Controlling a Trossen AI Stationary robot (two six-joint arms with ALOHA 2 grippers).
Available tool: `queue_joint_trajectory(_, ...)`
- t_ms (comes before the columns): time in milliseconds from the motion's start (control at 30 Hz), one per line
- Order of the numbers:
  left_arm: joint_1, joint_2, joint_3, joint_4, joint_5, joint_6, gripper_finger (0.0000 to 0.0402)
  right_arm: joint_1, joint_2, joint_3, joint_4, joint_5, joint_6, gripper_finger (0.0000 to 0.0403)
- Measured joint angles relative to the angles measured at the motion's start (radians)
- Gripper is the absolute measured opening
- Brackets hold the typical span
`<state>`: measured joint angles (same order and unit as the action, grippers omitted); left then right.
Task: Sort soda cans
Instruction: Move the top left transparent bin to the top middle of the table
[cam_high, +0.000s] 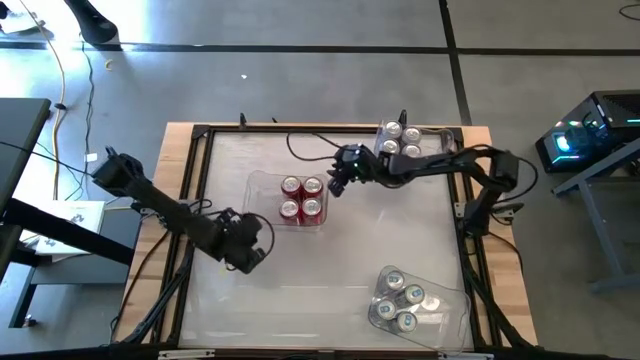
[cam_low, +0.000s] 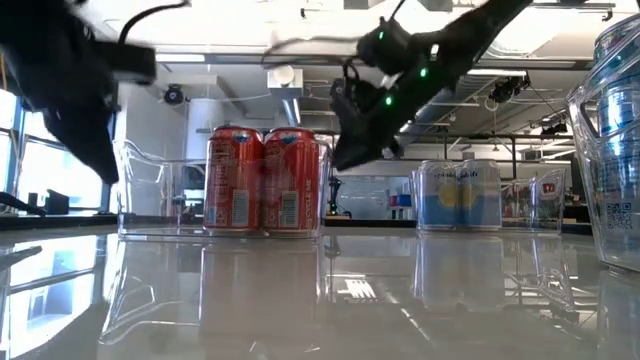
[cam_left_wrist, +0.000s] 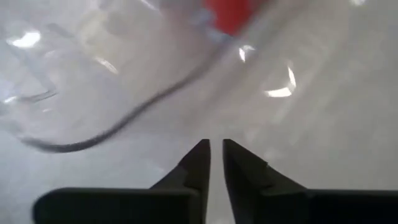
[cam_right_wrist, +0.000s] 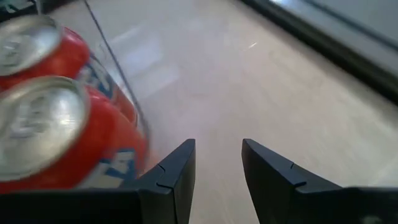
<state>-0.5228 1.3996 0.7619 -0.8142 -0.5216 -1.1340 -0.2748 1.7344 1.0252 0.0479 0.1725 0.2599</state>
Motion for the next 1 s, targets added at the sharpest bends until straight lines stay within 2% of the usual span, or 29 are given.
queue_joint_trajectory(133, -0.002, 0.008, -0.077, 0.045, -0.130, -0.078, 0.0006, -0.030, 0.039, 0.000, 0.004, -0.083, 0.002, 0.0125)
queue_joint_trajectory(300, 0.021, 0.006, -0.131, 0.020, -0.254, -0.132, 0.0004, -0.021, 0.050, 0.000, 0.003, -0.174, -0.033, 0.0125)
queue_joint_trajectory(633, 0.142, -0.001, -0.182, -0.090, -0.361, -0.141, 0.0001, 0.077, 0.047, 0.000, -0.030, -0.178, -0.033, 0.0125)
queue_joint_trajectory(833, 0.250, -0.039, -0.226, -0.050, -0.440, -0.004, 0.0000, 0.142, 0.047, 0.000, -0.027, -0.170, -0.005, 0.0125)
queue_joint_trajectory(1000, 0.389, -0.046, -0.241, 0.113, -0.468, 0.280, 0.0000, 0.187, 0.047, 0.000, -0.008, -0.123, -0.002, 0.0125)
